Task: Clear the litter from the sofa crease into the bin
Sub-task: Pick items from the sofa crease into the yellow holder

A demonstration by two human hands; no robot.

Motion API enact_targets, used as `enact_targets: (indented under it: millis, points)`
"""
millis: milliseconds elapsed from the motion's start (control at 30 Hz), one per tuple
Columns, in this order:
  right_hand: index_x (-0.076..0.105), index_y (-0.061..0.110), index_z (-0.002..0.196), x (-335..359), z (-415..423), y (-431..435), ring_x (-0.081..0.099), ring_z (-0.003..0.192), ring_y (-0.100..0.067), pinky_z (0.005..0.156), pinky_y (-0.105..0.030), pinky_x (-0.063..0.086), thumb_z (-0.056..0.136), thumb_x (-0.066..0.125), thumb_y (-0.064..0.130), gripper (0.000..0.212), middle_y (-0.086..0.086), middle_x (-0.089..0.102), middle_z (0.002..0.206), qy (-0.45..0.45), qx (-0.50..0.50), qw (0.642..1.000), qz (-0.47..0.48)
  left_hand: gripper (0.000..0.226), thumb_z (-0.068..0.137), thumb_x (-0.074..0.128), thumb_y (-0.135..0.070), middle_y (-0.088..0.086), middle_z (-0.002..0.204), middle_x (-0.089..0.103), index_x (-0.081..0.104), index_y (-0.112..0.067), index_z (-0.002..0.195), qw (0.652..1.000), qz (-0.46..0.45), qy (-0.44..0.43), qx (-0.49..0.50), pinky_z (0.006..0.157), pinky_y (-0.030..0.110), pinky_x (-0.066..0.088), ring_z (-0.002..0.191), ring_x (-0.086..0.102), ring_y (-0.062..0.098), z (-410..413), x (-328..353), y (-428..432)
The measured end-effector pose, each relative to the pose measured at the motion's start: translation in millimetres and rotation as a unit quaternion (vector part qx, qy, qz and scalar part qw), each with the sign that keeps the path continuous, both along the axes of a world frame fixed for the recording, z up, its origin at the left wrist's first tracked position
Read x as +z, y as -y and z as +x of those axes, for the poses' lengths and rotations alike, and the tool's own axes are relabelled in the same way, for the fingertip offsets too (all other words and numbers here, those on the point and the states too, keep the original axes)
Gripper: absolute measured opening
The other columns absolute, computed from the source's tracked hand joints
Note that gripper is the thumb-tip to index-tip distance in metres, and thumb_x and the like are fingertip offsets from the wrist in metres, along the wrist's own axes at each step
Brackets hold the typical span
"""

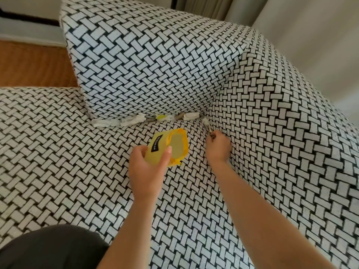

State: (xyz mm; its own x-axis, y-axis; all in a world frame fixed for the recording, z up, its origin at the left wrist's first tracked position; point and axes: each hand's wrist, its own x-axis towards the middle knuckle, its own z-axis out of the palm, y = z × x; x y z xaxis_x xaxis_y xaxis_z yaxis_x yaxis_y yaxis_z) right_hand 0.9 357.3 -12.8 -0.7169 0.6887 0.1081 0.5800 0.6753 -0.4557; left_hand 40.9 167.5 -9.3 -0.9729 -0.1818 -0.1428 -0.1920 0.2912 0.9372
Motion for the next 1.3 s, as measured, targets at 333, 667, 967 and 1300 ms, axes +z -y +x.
enact_targets:
  millis: [333,667,967,1300]
  points:
    - [0.06,0.005,0.106,16,-26,-6,0.057,0.075,-0.023,0.057,-0.029,0.043,0.097,0.045,0.014,0.02,-0.011,0.065,0.091,0.18,0.097,0.957,0.207,0.071,0.063,0.037,-0.077,-0.006,0.098,0.053,0.046,-0.022,0.106,1.0,-0.012,0.002,-0.009,0.063,0.027,0.049,0.084,0.055,0.012,8,-1,0]
    - [0.061,0.002,0.107,19,-26,-2,0.062,0.075,-0.025,0.059,-0.032,0.049,0.095,0.044,0.008,0.021,-0.012,0.066,0.086,0.133,0.131,0.959,0.214,0.073,0.06,0.039,-0.077,-0.004,0.093,0.058,0.05,-0.019,0.103,0.997,0.077,0.009,-0.023,0.059,0.024,0.047,0.08,0.058,0.011,5,1,6]
    - [0.059,0.018,0.082,77,78,53,0.031,0.04,-0.004,0.038,-0.013,0.024,0.091,0.055,0.019,0.01,0.008,0.042,0.052,-0.149,0.198,0.957,-0.151,0.081,0.064,0.044,-0.082,-0.002,0.115,0.055,0.048,-0.025,0.121,0.99,0.109,0.046,-0.082,0.081,0.034,0.051,0.1,0.056,0.012,14,7,8]
    - [0.064,0.011,0.099,75,85,67,0.042,0.045,-0.004,0.041,-0.017,0.037,0.093,0.05,0.01,0.015,0.01,0.052,0.058,-0.123,0.294,0.948,-0.025,0.094,0.058,0.05,-0.079,0.001,0.128,0.047,0.041,-0.024,0.134,0.972,0.195,0.106,-0.073,0.09,0.047,0.052,0.112,0.052,0.02,37,19,8]
